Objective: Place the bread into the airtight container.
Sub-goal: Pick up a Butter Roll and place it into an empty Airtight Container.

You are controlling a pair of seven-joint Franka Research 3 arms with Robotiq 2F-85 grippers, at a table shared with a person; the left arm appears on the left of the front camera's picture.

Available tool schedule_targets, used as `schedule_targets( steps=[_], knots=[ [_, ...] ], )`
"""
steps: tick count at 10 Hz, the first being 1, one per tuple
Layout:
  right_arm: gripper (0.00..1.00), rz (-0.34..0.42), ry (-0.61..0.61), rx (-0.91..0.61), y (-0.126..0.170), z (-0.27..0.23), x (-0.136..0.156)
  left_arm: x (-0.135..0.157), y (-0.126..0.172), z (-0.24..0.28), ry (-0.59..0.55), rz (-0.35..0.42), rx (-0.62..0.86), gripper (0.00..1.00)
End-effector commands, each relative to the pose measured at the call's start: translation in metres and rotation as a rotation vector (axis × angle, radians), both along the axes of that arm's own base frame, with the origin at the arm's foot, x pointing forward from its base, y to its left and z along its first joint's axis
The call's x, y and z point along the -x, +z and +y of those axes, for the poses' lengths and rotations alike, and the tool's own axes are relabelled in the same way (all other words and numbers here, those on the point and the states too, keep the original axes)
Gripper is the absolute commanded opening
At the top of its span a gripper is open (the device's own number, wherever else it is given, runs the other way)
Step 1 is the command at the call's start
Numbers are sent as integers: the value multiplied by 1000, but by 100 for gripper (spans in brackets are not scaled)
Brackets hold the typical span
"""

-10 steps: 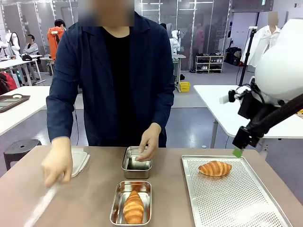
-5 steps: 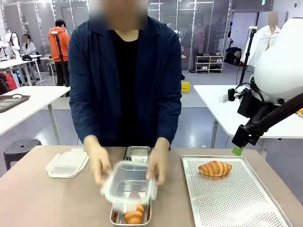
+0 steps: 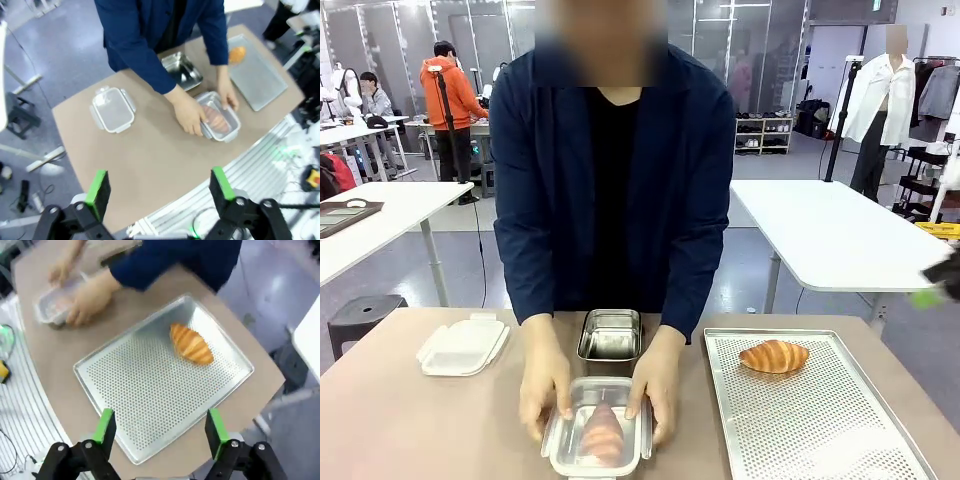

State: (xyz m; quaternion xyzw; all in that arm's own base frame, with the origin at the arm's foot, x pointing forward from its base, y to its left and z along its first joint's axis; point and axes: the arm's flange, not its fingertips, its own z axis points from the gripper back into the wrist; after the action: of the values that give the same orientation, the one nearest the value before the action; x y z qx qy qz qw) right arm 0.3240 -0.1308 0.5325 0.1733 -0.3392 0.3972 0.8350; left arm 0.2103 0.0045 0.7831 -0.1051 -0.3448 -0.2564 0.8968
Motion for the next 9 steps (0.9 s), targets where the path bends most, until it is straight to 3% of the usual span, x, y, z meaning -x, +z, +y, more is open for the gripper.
schedule_targets(
  steps=[1,3,4,5,9],
  knots=[
    [90,-83,65,-475,-7,-125,58,0,0,-2,-27,-1,5,100],
    [90,-190,-82,-605,-39,-184,116,0,0,-2,-27,-1,5,100],
    [90,-164,-104,-605,-57,-192,127,0,0,-2,-27,-1,5,100],
    [90,-185,-84,-477,-31,-172,123,0,0,-2,-27,-1,5,100],
    [90,-185,-84,-477,-31,-172,123,0,0,-2,-27,-1,5,100]
  ],
)
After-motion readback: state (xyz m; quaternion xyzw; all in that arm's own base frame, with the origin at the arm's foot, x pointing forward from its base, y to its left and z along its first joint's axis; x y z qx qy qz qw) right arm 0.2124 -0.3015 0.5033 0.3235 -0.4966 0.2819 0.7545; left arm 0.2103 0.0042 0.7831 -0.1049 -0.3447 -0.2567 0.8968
